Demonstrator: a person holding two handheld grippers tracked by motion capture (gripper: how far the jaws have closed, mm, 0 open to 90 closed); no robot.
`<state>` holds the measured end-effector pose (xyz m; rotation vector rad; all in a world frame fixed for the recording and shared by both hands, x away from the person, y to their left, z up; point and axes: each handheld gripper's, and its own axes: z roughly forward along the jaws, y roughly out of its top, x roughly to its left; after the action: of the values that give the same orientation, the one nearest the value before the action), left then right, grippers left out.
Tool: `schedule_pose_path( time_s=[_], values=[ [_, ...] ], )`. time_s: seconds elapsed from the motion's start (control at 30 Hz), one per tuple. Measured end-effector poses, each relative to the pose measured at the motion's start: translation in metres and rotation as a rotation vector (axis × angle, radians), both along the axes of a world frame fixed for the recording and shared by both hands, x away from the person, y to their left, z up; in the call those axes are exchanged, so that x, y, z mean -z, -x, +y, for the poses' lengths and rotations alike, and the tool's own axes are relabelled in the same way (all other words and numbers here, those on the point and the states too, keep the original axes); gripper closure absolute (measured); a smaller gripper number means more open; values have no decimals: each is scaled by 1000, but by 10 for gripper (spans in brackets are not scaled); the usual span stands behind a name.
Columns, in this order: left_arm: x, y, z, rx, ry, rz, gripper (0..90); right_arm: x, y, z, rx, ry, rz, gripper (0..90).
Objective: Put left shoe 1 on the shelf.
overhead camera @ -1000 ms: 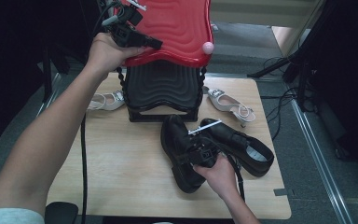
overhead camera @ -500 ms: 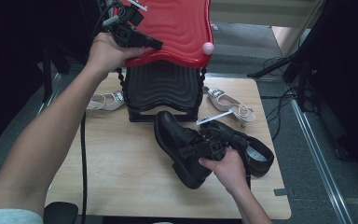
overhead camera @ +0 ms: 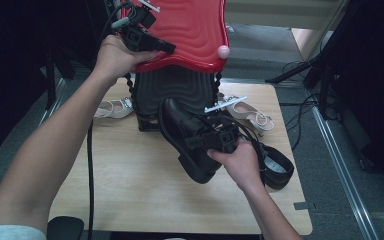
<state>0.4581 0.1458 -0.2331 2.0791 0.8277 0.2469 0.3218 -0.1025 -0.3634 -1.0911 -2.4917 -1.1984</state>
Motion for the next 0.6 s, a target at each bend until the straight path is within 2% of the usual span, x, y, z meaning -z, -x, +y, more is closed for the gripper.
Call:
schedule_pose_path(
  time_s=[0.1,0.13,0.2,0.27,0.3,0.33,0.43,0.47,0.6],
  values=[
    [0,-1,1,4,1,4,900,-3,-7,4,6,-3,-12,871],
    [0,-1,1,3,2,6,900,-7,-15,9,11,-8,-24,871],
    [0,-1,1,2,4,9,900,-10,-22,14,13,-4,-39,871],
    [0,-1,1,2,5,11,900,-12,-25,16,18,-1,-41,871],
    [0,-1,1,2,5,13,900,-16,-32,22,27,9,-64,871],
    [0,-1,1,2,5,14,900,-16,-32,22,27,9,-64,871],
    [0,-1,1,2,7,19,900,-21,-42,31,48,28,-106,871],
    [0,-1,1,3,5,16,900,-21,-49,37,65,45,-141,871],
    [0,-1,1,2,5,17,900,-16,-59,45,99,71,-213,871]
  ],
)
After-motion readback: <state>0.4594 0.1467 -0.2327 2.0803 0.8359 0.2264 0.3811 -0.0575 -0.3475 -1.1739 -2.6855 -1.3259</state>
